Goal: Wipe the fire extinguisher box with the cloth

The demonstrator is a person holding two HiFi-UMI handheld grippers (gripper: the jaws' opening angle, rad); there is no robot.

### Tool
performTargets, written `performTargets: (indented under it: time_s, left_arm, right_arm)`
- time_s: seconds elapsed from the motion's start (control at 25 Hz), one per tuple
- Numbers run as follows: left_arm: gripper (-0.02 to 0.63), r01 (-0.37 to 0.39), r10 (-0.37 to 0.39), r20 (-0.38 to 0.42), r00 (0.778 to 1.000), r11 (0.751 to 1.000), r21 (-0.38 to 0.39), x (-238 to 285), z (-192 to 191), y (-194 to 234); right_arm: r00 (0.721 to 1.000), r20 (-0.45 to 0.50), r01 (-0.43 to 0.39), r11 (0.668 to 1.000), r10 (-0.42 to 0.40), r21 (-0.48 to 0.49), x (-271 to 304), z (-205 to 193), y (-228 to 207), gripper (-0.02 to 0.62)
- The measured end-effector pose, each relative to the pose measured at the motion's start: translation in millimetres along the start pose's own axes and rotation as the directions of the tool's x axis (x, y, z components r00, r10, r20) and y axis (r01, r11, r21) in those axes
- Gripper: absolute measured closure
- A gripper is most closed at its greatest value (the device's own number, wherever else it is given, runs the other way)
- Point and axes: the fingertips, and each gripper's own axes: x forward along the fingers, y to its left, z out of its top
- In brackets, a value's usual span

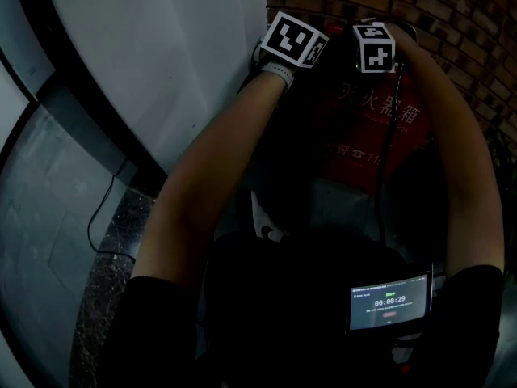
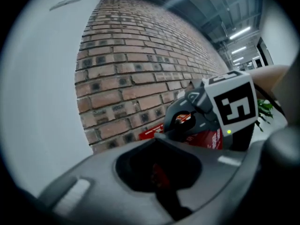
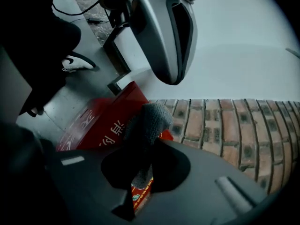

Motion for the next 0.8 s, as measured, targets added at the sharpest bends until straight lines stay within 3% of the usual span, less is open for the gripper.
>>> performTargets:
  time_s: [0.32,0.8]
  left_arm:
    - [0.604,0.011,-0.011,0.002,1.000,1.000,0.011,11,5,-4]
    - [0.604,0.059,-0.059,-0.009,0.998,0.997,0.057,42,30,-55]
  right_arm:
    - [1.000,0.005,0.004,1.000,-0.004,0.031,0,-13,2,0.571]
    - [0.999,-0.033,0.022,0.993,-0.018,0.118,-23,-87,35,0.572]
